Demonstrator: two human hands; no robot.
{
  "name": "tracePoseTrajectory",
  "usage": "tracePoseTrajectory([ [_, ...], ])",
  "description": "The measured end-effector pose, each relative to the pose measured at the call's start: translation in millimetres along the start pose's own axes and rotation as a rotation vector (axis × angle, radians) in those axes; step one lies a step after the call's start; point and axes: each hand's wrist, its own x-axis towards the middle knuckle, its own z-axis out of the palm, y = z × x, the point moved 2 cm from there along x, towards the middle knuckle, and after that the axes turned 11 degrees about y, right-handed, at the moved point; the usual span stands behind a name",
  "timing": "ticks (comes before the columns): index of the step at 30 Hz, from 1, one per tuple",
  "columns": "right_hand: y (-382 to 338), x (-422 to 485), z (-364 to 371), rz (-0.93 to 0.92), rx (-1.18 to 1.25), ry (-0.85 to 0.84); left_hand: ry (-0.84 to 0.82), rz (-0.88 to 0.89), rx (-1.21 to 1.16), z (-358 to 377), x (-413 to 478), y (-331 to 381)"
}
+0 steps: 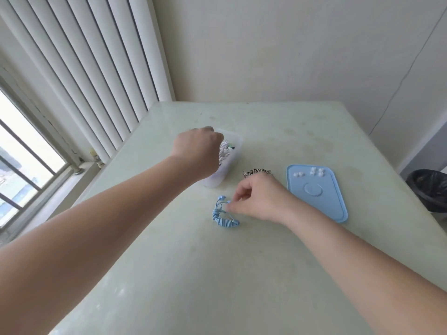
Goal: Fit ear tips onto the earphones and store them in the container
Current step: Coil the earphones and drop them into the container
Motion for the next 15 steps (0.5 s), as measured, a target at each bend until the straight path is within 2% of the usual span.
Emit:
tracePoseTrajectory([
  [3, -8, -18, 18, -0.073, -0.263, -0.003, 0.12, 0.077, -0.173, -11, -26, 11],
  [5, -9, -25, 29, -0.184, -0.392, 0.047, 0.102, 0.007, -0.206, -17, -46, 13],
  [6, -7, -28, 33, -0.215, -0.399, 0.076, 0.003, -0.061, -0.163, -14, -56, 11],
  [8, 2, -31, 35, -0.211, -0.317, 0.129, -0.294, -0.209, -0.149, -3, -76, 6],
  [10, 11, -32, 33, -0.188, -0.161, 0.18, -0.519, -0.415, -0.469, 8, -92, 4],
  [11, 14, -34, 32, -0.2, -0.095, 0.202, -0.575, -0.539, -0.67, 13, -100, 6],
  [13, 16, -39, 28, -0.26, -0.028, 0.227, -0.602, -0.692, -0.946, 15, -107, 13],
  [15, 18, -46, 25, -0.318, -0.045, 0.244, -0.6, -0.767, -1.175, 14, -109, 21],
])
